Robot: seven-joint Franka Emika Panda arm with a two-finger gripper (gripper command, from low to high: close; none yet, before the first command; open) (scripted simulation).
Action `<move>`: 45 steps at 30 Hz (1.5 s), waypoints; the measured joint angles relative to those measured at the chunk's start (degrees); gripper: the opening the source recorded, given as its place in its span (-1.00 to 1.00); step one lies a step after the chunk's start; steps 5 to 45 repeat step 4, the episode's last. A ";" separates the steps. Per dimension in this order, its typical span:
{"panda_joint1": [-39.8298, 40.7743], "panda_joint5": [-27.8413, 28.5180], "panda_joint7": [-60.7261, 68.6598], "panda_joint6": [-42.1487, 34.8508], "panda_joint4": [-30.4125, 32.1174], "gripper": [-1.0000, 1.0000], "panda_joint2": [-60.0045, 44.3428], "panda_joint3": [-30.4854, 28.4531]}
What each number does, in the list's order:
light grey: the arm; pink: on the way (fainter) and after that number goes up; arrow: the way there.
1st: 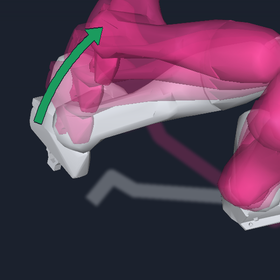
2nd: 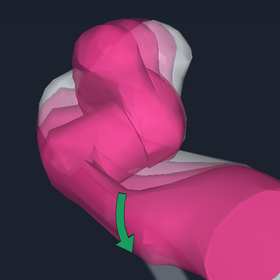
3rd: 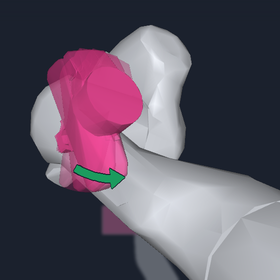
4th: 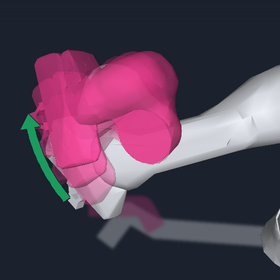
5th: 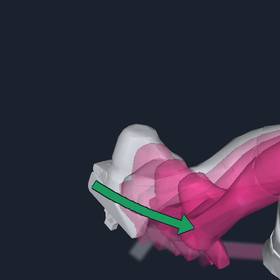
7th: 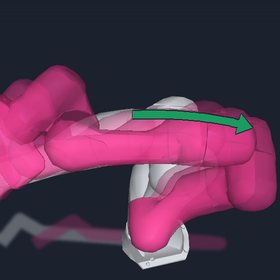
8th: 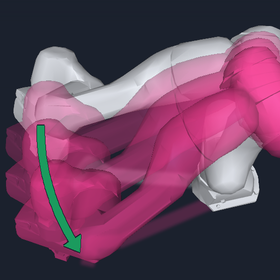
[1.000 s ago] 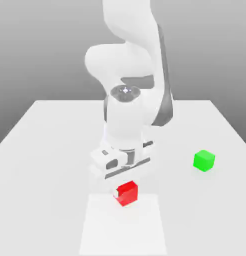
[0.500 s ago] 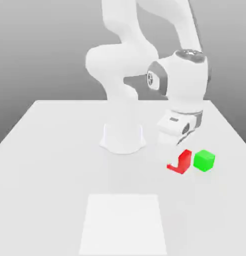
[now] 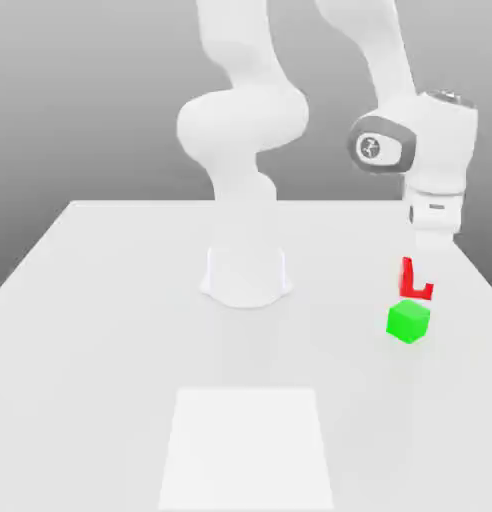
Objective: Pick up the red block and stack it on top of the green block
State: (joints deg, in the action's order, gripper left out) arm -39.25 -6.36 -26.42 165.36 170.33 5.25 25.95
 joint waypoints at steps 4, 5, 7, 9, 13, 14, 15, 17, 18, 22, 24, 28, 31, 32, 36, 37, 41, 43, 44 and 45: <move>1.18 4.51 -3.06 3.49 0.01 1.00 -3.69 -0.45; 1.18 4.51 -3.06 3.49 0.01 1.00 -3.69 -0.45; 1.18 4.51 -3.06 3.49 0.01 1.00 -3.69 -0.45; 1.18 4.51 -3.06 3.49 0.01 1.00 -3.69 -0.45; 1.18 4.51 -3.06 3.49 0.01 1.00 -3.69 -0.45; 1.18 4.51 -3.06 3.49 0.01 1.00 -3.69 -0.45; 1.18 4.51 -3.06 3.49 0.01 1.00 -3.69 -0.45; 1.18 4.51 -3.06 3.49 0.01 1.00 -3.69 -0.45; 1.18 4.51 -3.06 3.49 0.01 1.00 -3.69 -0.45; 1.18 4.51 -3.06 3.49 0.01 1.00 -3.69 -0.45; 1.18 4.51 -3.06 3.49 0.01 1.00 -3.69 -0.45; 1.18 4.51 -3.06 3.49 0.01 1.00 -3.69 -0.45; 1.18 4.51 -3.06 3.49 0.01 1.00 -3.69 -0.45; 1.18 4.51 -3.06 3.49 0.01 1.00 -3.69 -0.45; 1.18 4.51 -3.06 3.49 0.01 1.00 -3.69 -0.45; 1.18 4.51 -3.06 3.49 0.01 1.00 -3.69 -0.45; 1.18 4.51 -3.06 3.49 0.01 1.00 -3.69 -0.45; 1.18 4.51 -3.06 3.49 0.01 1.00 -3.69 -0.45; 1.18 4.51 -3.06 3.49 0.01 1.00 -3.69 -0.45; 1.18 4.51 -3.06 3.49 0.01 1.00 -3.69 -0.45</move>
